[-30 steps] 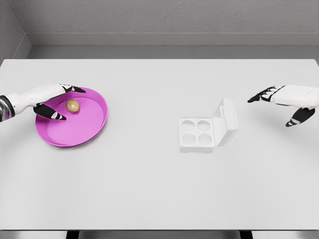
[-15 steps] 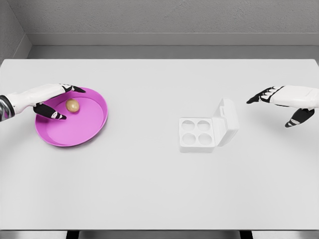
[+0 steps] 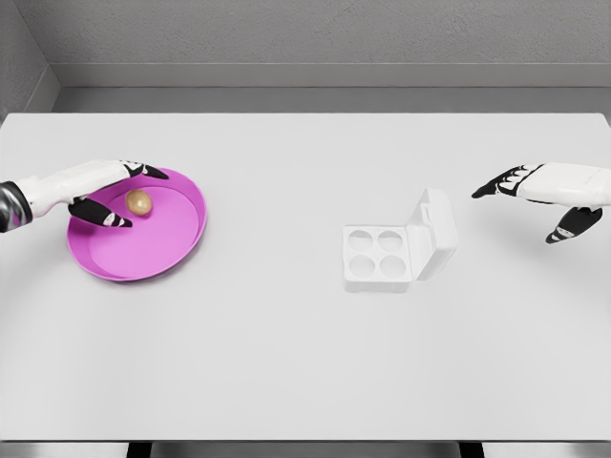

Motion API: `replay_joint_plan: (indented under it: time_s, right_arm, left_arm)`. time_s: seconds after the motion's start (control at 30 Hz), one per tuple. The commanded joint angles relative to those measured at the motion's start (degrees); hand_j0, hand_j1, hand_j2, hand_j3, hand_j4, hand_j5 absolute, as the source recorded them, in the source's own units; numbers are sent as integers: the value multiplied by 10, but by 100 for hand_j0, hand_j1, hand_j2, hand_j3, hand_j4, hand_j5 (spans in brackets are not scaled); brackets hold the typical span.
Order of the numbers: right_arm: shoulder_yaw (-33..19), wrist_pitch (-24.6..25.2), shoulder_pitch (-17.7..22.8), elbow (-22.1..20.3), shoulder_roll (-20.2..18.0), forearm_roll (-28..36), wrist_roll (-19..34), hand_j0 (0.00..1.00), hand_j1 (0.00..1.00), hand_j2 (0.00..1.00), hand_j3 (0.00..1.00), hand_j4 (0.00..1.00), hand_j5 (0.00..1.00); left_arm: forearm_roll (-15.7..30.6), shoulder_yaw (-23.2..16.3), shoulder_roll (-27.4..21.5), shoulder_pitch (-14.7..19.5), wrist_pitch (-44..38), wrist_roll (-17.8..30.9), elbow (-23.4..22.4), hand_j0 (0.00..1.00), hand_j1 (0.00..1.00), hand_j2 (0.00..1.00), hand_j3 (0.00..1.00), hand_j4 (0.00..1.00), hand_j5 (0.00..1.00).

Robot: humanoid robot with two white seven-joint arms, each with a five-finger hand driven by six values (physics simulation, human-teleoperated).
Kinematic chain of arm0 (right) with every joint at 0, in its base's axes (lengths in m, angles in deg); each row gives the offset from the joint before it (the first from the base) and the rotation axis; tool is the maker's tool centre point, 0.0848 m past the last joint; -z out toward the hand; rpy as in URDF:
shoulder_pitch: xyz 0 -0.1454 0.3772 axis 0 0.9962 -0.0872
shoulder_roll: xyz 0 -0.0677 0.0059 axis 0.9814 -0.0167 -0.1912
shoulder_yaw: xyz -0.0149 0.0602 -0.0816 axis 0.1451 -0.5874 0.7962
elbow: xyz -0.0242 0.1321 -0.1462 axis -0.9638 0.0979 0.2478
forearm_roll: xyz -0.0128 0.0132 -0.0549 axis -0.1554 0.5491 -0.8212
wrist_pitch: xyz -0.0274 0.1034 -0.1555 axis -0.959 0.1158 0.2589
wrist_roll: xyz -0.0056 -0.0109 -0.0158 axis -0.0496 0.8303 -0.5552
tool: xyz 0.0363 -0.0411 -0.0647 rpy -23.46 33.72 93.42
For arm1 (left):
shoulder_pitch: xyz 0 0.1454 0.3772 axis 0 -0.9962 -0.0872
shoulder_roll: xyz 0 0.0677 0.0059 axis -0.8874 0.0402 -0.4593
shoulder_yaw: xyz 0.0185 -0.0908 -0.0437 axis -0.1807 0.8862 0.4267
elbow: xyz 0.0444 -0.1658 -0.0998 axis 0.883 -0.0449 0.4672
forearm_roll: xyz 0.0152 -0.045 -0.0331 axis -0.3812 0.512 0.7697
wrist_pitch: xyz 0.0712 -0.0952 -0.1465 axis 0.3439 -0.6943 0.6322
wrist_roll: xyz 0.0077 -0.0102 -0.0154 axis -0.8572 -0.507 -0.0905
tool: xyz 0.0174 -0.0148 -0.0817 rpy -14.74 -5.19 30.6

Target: Pack egg into the box and close the box lid

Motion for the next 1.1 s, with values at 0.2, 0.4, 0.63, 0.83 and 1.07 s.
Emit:
replay_joint_plan:
  time_s: [0.2, 0.4, 0.63, 0.83, 1.07]
  right_arm:
    - [-18, 2, 6, 1, 0, 3, 0, 100, 100, 100, 100, 100, 100]
    - [-24, 3, 7, 32, -1, 6, 0, 100, 100, 100, 100, 100, 100]
    - [-29, 2, 6, 26, 5, 3, 0, 100, 100, 100, 100, 100, 100]
    - [-29, 4, 3, 36, 22, 3, 0, 100, 100, 100, 100, 100, 100]
    - [-29, 5, 3, 36, 27, 4, 0, 100, 100, 100, 100, 100, 100]
  left_arm:
    - [6, -3, -2, 1, -1, 0, -12, 87, 87, 87, 87, 87, 87]
    - [5, -15, -2, 10, -1, 0, -16, 85, 85, 85, 85, 85, 85]
    - [4, -15, -1, 12, -1, -1, -24, 84, 84, 84, 84, 84, 84]
    - [3, -16, -1, 11, -1, 0, -23, 63, 63, 63, 63, 63, 63]
    - [1, -16, -2, 5, -1, 2, -16, 61, 61, 61, 61, 61, 61]
